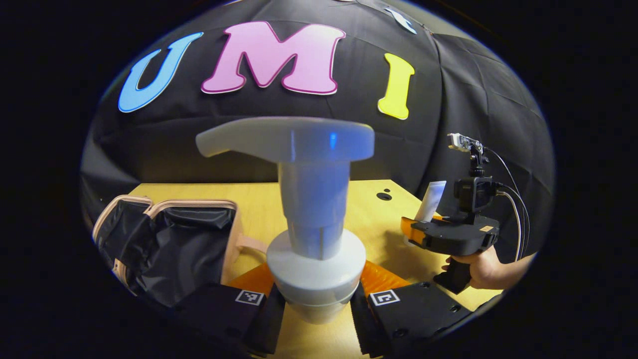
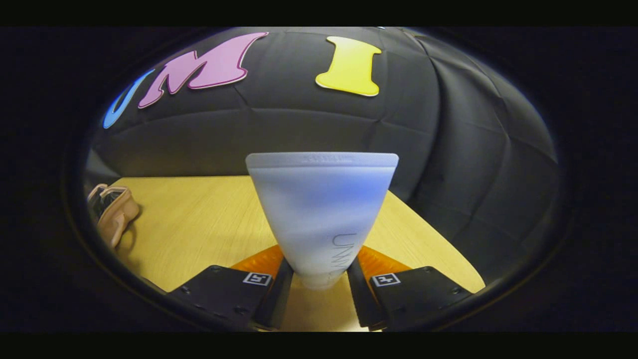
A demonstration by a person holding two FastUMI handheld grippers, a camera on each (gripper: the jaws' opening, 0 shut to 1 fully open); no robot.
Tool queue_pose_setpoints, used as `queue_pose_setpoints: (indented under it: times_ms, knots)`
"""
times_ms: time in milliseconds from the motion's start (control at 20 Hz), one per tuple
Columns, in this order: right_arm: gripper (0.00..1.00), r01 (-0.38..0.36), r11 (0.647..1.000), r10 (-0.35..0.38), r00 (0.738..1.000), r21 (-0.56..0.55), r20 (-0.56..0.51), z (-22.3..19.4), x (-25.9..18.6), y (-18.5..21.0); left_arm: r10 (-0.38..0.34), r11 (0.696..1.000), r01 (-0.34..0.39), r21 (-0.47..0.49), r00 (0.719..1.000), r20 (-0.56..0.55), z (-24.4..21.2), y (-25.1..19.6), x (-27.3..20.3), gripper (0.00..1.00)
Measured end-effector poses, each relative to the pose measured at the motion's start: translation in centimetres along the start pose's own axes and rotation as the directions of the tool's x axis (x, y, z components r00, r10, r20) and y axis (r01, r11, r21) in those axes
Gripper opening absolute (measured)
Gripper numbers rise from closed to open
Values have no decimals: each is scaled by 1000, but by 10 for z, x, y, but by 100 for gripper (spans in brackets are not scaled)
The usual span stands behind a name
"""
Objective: First open the suitcase, pack the skin care products into it, and then close the suitcase.
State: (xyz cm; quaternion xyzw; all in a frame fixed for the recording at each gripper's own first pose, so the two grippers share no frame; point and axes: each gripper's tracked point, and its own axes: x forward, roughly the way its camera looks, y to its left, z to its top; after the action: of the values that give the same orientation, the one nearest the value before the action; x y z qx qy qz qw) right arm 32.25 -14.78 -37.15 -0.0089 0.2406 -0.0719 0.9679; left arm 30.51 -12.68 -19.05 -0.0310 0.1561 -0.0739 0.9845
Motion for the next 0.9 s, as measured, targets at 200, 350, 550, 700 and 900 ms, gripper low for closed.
queue_pose_setpoints:
  times_ms: [200,350,550,700,900]
  knots:
    - [55,-37,999,40,995,-34,92,43,-55,19,96,995,-96,-3,994,49,23,53,-45,63]
    - [54,-82,996,88,987,-46,133,71,-109,44,157,987,-156,-26,986,58,32,100,-74,62]
    - [55,-174,983,179,976,-53,124,85,-170,93,221,970,-219,-106,975,11,25,168,-87,63]
    - [55,-243,965,253,960,-95,120,91,-205,138,239,970,-239,-47,971,-12,21,206,-67,62]
    - [54,-377,922,386,915,-95,119,95,-240,213,240,970,-243,-10,962,-132,-1,238,-33,62]
